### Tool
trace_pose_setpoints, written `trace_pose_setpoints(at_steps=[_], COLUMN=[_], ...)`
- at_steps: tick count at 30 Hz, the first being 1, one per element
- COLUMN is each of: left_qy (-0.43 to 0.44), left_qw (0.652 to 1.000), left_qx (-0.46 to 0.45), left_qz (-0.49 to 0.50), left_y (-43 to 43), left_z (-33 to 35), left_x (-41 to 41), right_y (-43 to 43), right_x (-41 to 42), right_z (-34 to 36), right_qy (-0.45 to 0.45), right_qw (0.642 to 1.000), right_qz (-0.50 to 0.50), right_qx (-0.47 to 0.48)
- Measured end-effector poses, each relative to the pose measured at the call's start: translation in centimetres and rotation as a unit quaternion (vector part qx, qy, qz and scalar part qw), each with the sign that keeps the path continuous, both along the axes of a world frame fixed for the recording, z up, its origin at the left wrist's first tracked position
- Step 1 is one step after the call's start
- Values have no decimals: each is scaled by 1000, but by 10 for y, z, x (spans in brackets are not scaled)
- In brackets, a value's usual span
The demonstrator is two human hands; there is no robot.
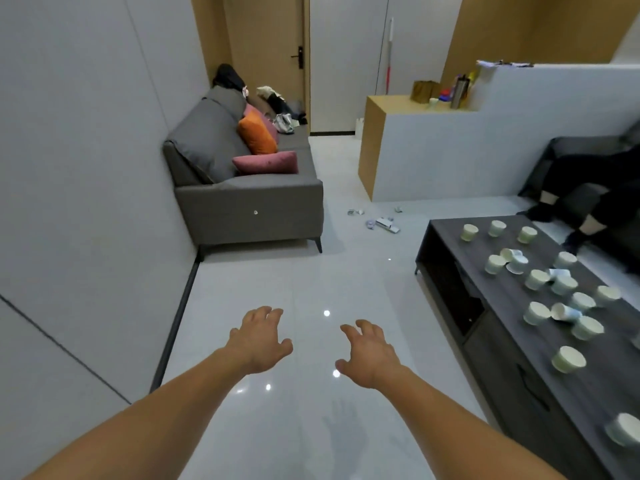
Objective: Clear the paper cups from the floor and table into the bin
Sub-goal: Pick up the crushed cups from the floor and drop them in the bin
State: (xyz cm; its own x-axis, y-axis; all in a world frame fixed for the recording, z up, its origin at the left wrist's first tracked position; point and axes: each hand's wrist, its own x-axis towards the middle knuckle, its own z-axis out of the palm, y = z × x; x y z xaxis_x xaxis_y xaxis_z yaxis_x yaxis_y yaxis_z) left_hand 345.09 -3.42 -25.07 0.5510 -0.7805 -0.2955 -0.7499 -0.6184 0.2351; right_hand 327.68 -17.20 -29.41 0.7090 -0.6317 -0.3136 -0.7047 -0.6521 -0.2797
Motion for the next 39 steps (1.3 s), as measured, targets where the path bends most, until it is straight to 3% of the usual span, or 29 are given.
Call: trace_pose_setpoints(at_steps=[9,26,32,39], left_qy=[32,27,20,9], left_qw=[998,988,982,987], left_qx=[10,-8,6,11], left_qz=[-45,-154,-187,-159], left_y=[-131,-411,-525,-660], left_z=[-15,-13,-24,-17], left_x=[10,190,215,235], right_y=[-128,-351,-455,-604], right_x=[4,151,177,207], right_z=[-2,8,-6,2], right_qy=[11,4,5,-23], right_qw=[999,987,986,990], right_qz=[-49,-160,-165,-139], right_qx=[18,10,19,25])
